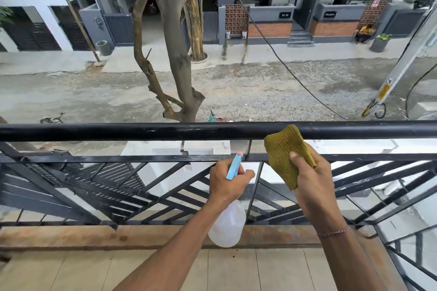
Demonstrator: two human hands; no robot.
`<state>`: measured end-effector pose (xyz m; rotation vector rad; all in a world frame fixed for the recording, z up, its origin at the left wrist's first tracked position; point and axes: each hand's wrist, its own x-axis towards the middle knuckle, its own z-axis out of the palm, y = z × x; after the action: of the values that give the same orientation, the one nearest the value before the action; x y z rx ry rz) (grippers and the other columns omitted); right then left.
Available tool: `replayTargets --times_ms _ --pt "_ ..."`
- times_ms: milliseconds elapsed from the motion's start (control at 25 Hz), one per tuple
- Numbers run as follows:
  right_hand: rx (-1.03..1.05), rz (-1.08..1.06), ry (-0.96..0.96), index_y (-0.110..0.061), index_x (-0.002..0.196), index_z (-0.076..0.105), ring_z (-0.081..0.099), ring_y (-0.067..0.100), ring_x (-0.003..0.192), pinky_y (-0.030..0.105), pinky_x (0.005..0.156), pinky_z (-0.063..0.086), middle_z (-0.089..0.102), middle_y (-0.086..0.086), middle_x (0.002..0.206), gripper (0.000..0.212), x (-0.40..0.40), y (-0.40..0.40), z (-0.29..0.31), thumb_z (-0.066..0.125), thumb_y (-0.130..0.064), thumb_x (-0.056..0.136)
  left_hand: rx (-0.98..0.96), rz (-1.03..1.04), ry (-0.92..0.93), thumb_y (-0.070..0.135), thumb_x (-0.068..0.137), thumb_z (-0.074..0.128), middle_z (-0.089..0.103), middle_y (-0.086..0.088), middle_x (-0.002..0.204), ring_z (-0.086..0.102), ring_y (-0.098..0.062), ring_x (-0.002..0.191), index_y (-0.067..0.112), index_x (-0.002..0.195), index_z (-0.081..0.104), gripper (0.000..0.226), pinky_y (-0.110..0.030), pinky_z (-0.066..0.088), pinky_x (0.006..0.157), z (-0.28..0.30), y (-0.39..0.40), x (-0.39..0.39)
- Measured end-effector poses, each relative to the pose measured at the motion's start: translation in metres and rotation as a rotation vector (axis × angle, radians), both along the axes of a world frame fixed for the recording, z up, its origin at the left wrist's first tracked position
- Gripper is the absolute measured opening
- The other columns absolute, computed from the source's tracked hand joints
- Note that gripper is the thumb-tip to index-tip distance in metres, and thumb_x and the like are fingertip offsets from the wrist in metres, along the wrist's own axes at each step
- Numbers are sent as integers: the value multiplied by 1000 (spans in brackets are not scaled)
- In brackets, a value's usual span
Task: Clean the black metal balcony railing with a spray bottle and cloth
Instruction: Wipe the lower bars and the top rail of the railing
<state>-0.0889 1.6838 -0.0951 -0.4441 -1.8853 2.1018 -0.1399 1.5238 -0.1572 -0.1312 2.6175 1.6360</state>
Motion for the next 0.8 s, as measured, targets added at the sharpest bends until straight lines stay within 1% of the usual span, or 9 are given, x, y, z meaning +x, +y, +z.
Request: replayTargets --times_ms 160,360,440,520,600,640,680,720,800 --pt "15 -21 21 -22 112 71 71 21 93 28 76 57 75 1 94 27 2 13 -1 50 -6 103 36 -28 -10 33 69 78 68 -3 64 69 -24 63 17 65 67 21 -47 63 60 2 15 2" --pt "84 -24 65 -37 108 73 69 23 103 50 95 56 75 -2 105 39 -2 18 -4 49 -7 103 42 -12 -7 35 69 77 61 2 60 65 -22 63 20 61 61 23 -50 63 60 9 24 -1" --pt "131 1 102 -43 116 70 68 21 109 48 100 53 73 -6 113 43 -11 17 -2 47 -8 105 40 19 8 30 74 80 59 1 59 64 -25 61 19 62 60 26 -50 63 60 11 23 -4" --pt "197 55 138 -33 134 62 64 5 107 35 98 51 70 -9 118 41 -25 11 2 43 -9 106 62 33 28 26 78 81 61 -2 63 68 -30 66 18 66 62 23 -50 63 61 14 19 -8" --pt "392 116 163 -22 150 46 55 -12 109 14 98 42 60 -8 132 45 -46 2 4 41 -10 107 90 49 42 23 78 81 61 1 61 66 -26 60 19 66 63 23 -47 64 60 18 11 -11" --pt "533 144 193 -18 154 37 48 -13 121 10 104 36 52 -5 144 49 -59 -3 2 40 -8 106 93 62 50 22 77 81 59 5 57 62 -19 54 19 63 62 24 -43 63 58 21 7 -13" --pt "706 183 215 -14 156 30 39 -1 137 16 114 29 42 3 154 53 -73 -9 -3 40 -6 105 100 78 57 22 75 81 57 7 53 58 -12 49 19 61 60 25 -40 60 57 24 3 -15" --pt "911 248 211 -9 158 23 29 15 148 30 123 22 30 11 161 58 -86 -18 -12 39 -5 103 112 94 60 23 72 79 56 8 51 56 -9 46 20 59 59 23 -39 59 56 27 -2 -16" --pt "1309 347 92 -6 159 13 12 38 152 57 123 10 16 22 164 63 -103 -40 -32 31 -25 102 141 129 58 29 66 73 57 6 52 57 -11 47 20 58 59 18 -47 62 56 29 -15 -19"
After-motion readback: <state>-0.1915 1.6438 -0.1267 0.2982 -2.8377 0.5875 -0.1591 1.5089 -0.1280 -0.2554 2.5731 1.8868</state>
